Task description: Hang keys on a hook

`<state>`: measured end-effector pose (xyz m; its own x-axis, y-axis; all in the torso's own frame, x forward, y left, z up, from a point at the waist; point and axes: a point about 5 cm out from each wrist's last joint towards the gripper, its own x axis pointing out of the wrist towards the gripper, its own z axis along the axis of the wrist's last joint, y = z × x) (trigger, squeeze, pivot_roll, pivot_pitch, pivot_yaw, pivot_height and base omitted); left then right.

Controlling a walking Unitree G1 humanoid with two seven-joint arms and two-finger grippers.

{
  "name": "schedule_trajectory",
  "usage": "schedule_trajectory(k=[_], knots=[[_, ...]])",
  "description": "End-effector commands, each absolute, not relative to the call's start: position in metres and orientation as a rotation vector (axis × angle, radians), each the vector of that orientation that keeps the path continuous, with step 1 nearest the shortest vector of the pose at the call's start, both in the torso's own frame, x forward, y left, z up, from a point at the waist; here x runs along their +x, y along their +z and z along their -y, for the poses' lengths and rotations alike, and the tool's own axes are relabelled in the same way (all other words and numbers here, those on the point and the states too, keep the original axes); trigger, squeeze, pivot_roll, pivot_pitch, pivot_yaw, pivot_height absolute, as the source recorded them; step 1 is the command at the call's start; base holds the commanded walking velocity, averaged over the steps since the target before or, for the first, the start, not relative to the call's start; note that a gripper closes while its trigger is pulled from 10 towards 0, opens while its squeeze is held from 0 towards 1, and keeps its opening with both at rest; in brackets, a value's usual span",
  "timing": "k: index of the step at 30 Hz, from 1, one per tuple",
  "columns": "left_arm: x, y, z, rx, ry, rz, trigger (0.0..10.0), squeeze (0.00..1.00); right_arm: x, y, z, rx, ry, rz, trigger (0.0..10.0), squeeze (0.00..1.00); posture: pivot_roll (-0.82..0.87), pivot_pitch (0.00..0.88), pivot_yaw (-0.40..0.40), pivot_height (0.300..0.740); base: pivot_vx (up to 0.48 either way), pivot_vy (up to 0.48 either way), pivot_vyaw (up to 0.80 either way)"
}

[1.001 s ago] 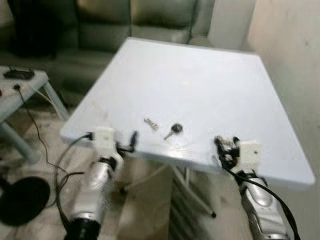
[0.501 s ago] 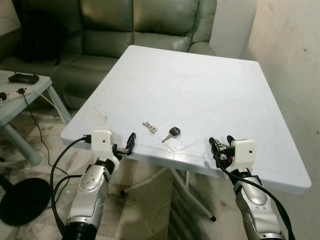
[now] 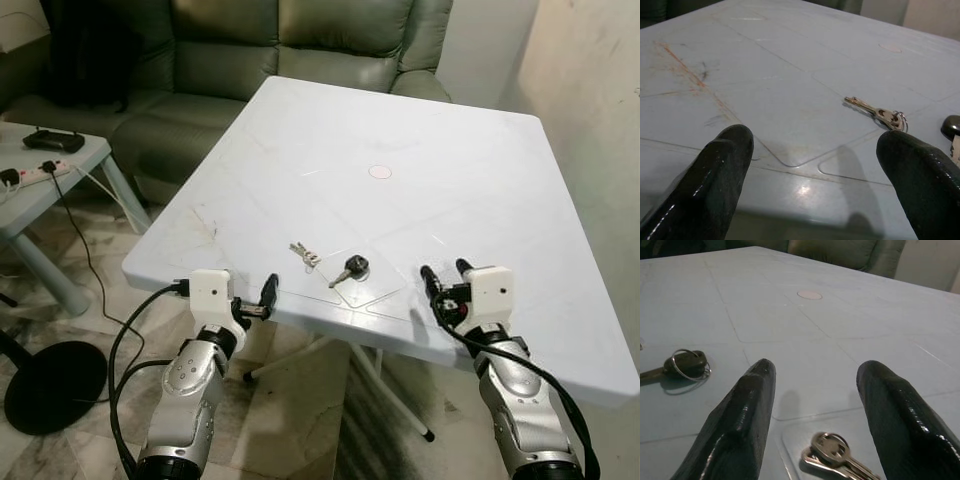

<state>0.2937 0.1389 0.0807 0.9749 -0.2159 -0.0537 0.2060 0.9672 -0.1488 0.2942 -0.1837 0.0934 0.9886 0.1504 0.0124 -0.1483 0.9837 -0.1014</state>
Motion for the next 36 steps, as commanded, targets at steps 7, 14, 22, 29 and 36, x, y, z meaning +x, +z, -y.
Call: schedule_trajectory(k=[7, 14, 22, 29, 36], knots=[[0.2952, 0.0849, -0.1451, -0.137, -0.196, -0.058, 10.0, 0.0, 0.293, 0.0913, 0.1767, -0.094, 0.17, 0.019, 10.0, 0.0, -0.01, 0.068, -0.044, 0.74, 0.0, 0.469, 0.0], [0.2963, 0.0861, -0.1451, -0.139, -0.203, -0.057, 10.0, 0.0, 0.2905, 0.0902, 0.1784, -0.089, 0.158, 0.017, 10.0, 0.0, -0.01, 0.07, -0.04, 0.74, 0.0, 0.472, 0.0], [0.2973, 0.0868, -0.144, -0.131, -0.2, -0.055, 10.0, 0.0, 0.2897, 0.0893, 0.1782, -0.085, 0.155, 0.015, 10.0, 0.0, -0.01, 0.061, -0.043, 0.74, 0.0, 0.21, 0.0], [0.2976, 0.0866, -0.1425, -0.142, -0.193, -0.058, 10.0, 0.0, 0.2898, 0.0891, 0.1789, -0.088, 0.157, 0.015, 10.0, 0.0, -0.01, 0.058, -0.047, 0.74, 0.0, 0.0, 0.0], [0.2979, 0.0868, -0.1427, -0.139, -0.197, -0.057, 10.0, 0.0, 0.2901, 0.0898, 0.1781, -0.088, 0.159, 0.017, 10.0, 0.0, -0.01, 0.048, -0.048, 0.74, 0.0, 0.0, 0.0]])
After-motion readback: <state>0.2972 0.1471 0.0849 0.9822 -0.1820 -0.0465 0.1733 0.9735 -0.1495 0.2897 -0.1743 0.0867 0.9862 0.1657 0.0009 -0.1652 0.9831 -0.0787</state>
